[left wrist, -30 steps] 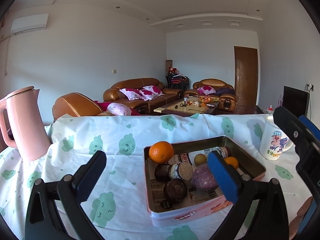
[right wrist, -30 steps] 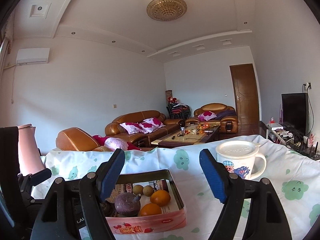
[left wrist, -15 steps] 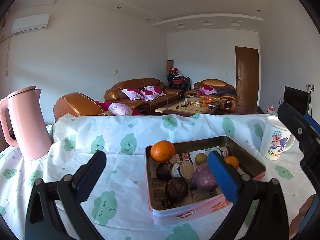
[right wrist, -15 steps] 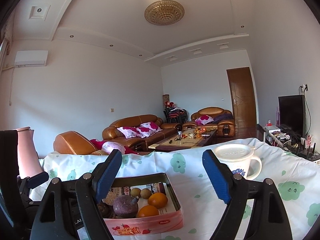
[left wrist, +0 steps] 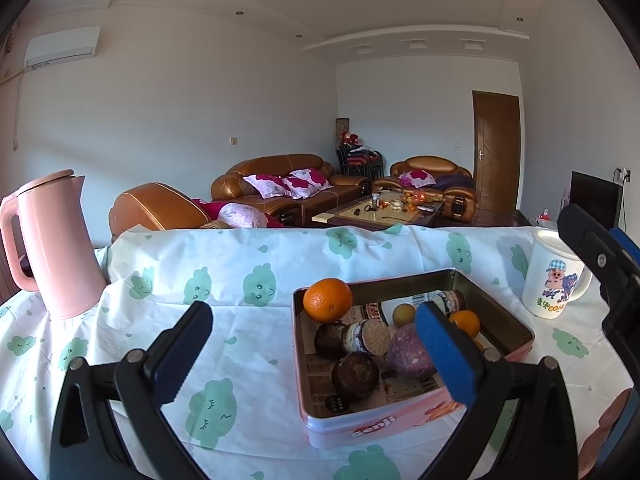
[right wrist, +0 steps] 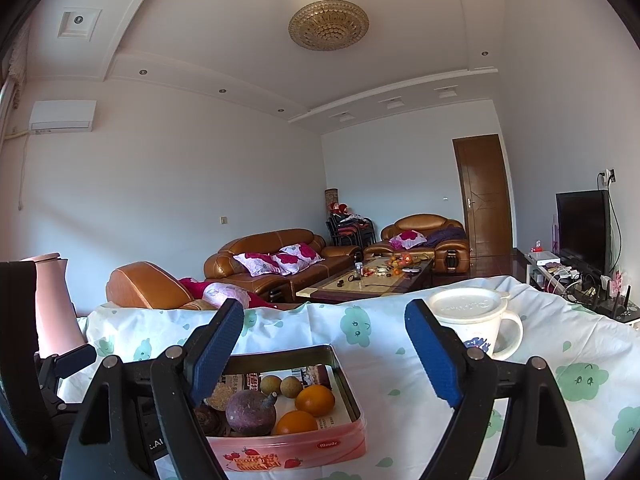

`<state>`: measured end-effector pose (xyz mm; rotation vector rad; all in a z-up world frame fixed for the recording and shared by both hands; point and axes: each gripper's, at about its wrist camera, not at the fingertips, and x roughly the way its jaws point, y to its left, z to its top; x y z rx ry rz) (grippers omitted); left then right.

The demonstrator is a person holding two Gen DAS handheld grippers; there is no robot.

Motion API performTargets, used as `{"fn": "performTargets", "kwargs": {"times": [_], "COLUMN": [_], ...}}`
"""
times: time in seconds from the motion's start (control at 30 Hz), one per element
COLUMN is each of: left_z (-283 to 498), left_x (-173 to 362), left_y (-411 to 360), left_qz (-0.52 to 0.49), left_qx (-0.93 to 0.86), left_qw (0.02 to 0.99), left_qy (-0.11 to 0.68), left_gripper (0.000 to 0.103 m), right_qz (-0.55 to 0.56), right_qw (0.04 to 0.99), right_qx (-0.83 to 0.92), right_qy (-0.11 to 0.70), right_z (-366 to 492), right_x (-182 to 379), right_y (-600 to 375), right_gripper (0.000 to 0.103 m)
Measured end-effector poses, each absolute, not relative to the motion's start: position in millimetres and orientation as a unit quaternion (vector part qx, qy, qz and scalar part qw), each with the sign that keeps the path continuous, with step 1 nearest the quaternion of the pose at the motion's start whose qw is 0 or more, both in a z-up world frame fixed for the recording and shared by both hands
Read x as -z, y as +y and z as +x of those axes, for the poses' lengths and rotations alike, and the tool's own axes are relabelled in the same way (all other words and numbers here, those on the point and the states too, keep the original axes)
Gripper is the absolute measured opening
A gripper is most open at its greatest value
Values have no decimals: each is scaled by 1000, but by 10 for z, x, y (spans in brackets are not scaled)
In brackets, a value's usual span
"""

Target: Organize fruits

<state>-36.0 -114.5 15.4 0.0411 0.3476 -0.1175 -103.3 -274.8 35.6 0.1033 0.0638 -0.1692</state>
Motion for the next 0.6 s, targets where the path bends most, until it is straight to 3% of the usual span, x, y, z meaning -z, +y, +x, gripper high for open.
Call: {"fn": "performTargets", "kwargs": {"times": [0.6], "left_z": [-272], "left_x": [-123], "left_y": [-1133], "left_qz": [16], "left_qx": [60], "left_qw": [978], "left_qy": [199], "left_gripper": [103], "right_qz": [59], "right_qw": [993], "right_qx": [91], "right_qy": [40], "right_z": [-1007], "right_x": [-342], "right_y": [-2762], "right_gripper": [85]}}
